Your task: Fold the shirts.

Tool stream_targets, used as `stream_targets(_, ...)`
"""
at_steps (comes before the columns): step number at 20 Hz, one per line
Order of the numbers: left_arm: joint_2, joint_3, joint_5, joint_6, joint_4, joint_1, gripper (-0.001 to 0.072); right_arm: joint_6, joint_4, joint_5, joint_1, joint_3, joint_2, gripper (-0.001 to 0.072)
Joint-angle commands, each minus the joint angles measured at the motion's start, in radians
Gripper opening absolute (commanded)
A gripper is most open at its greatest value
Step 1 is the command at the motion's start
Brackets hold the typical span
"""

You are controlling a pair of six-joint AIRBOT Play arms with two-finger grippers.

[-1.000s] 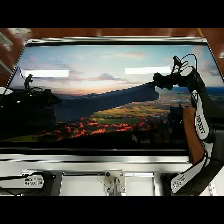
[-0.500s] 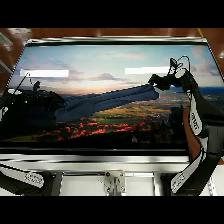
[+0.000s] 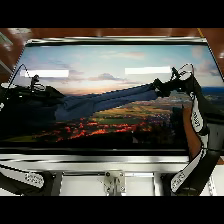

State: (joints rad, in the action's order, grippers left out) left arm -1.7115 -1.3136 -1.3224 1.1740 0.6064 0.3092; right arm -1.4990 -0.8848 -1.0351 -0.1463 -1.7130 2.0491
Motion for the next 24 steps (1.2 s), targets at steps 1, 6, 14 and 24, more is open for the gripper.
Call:
stream_targets(1, 0.004, -0.006, 0.045, -0.002, -0.017, -0.076, 0.0517, -0.002, 0.098, -0.031, 0.024, 0.0, 0.027, 0.0271)
stream_targets(6, 0.003, -0.005, 0.22, -0.003, -0.063, -0.255, 0.009, 0.086, 0.164, -0.03, 0.025, -0.001, -0.106, 0.0065)
stream_targets(14, -0.009, -0.002, 0.565, 0.029, -0.122, -0.649, 0.0038, 0.042, 0.082, -0.239, 0.03, -0.001, -0.547, 0.0066)
stream_targets(24, -0.225, -0.085, 0.789, -0.127, -0.693, -0.979, 0.0038, -0.133, 0.007, -0.452, 0.064, -0.001, -0.732, 0.0066)
